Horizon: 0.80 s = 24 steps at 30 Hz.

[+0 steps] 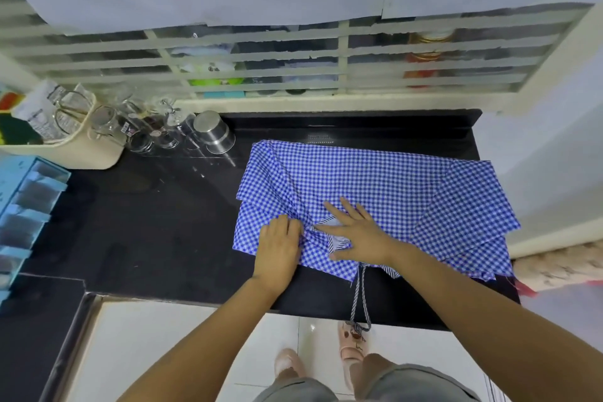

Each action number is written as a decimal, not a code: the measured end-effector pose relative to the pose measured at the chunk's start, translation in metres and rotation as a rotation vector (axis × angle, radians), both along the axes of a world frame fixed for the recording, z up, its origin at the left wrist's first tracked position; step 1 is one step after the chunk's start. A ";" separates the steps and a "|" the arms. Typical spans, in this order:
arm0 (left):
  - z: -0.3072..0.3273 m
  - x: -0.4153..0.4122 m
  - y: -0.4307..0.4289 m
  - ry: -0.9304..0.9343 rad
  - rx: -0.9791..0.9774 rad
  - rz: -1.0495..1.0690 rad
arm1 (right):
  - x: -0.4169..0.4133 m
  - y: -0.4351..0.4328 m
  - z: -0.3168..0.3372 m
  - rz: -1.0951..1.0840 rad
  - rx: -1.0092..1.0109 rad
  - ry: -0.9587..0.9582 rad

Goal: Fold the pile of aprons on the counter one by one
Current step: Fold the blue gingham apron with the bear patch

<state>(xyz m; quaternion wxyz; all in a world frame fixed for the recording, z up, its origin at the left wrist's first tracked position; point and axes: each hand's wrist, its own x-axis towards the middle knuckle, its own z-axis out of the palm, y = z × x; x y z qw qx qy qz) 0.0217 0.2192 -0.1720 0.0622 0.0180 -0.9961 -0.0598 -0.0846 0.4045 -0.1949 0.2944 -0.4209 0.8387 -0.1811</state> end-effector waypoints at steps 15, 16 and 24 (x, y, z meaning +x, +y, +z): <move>0.000 -0.029 -0.005 -0.251 0.036 -0.318 | -0.050 0.160 0.023 -1.326 0.078 0.028; -0.001 -0.035 -0.002 -0.108 0.070 -0.315 | -0.047 0.167 0.022 -1.347 0.067 -0.045; 0.007 -0.074 0.050 -0.309 0.178 -0.199 | -0.039 0.177 0.030 -1.385 0.083 -0.080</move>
